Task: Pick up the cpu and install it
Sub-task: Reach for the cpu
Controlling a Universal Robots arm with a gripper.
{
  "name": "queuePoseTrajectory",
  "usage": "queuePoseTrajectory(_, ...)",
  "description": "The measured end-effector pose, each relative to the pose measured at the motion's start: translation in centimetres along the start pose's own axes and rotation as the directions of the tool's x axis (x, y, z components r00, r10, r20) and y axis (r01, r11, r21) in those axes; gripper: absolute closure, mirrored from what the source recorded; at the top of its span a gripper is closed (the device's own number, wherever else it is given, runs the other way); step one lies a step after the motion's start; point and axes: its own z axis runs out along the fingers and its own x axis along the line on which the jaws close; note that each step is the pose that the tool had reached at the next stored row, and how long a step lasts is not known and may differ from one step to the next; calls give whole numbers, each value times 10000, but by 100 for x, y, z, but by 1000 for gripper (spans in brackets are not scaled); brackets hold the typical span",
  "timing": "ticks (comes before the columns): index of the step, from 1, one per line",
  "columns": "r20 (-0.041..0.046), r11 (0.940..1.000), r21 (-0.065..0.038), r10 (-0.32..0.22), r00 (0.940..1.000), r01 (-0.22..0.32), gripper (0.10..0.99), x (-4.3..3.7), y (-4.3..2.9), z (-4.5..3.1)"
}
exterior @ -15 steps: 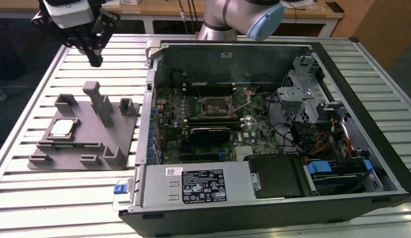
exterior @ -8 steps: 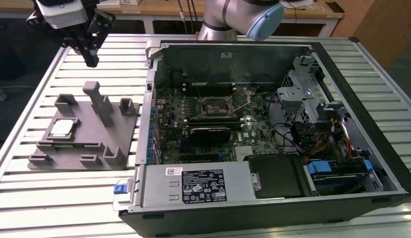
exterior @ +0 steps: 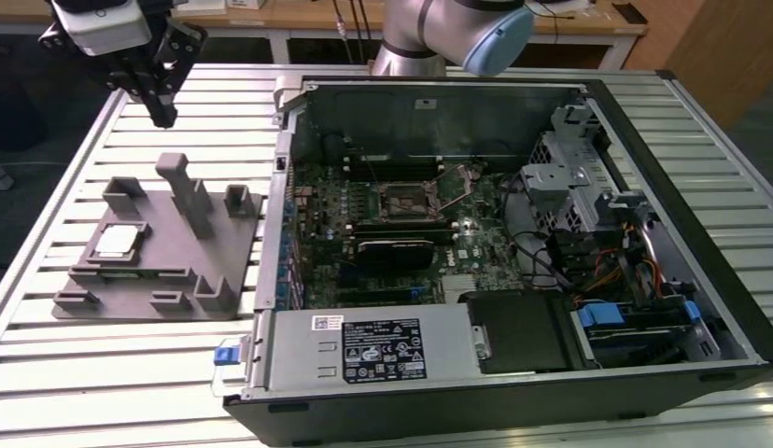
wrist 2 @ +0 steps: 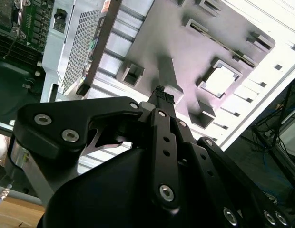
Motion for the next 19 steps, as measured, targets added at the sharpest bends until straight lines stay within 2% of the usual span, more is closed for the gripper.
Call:
queuePoseTrajectory(11,0,10000,1,12,10000,-12,980,121,-11,23)
queuePoseTrajectory(19,2,10000,-1,20,10000,-20,980,226,-21,77)
